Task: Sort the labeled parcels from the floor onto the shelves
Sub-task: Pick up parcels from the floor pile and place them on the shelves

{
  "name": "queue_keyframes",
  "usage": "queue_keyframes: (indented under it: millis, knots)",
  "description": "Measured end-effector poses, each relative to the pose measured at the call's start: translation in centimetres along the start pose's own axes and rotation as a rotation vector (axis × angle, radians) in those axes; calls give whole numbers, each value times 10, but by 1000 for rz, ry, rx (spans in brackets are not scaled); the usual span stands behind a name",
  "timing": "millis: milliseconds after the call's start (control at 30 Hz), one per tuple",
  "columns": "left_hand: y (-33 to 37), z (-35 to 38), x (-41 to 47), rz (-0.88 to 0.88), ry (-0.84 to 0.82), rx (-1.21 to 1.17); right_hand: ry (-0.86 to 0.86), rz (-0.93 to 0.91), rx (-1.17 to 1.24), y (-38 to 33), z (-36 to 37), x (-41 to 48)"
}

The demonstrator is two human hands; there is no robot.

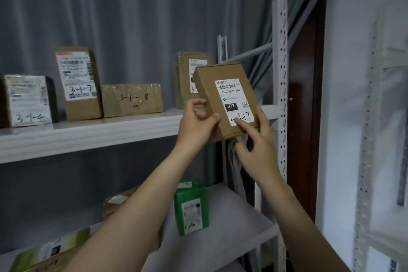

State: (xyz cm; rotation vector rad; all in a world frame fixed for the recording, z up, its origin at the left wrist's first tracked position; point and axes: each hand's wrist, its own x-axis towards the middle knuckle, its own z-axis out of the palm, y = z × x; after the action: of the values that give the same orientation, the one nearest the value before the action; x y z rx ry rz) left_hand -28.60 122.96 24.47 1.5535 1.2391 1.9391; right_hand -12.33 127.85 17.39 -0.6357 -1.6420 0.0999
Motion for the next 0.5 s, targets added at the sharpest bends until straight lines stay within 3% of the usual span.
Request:
queue_keyframes:
  millis: [167, 333, 500]
  knots:
    - [7, 46, 61, -148, -129, -25, 25, -40, -281, 22, -4, 44]
    - [16, 61, 97, -187, -316, 101, -45, 52, -462, 45, -2, 88]
    - [13, 55, 119, -197, -333, 136, -56, 122, -646, 56, 5, 127]
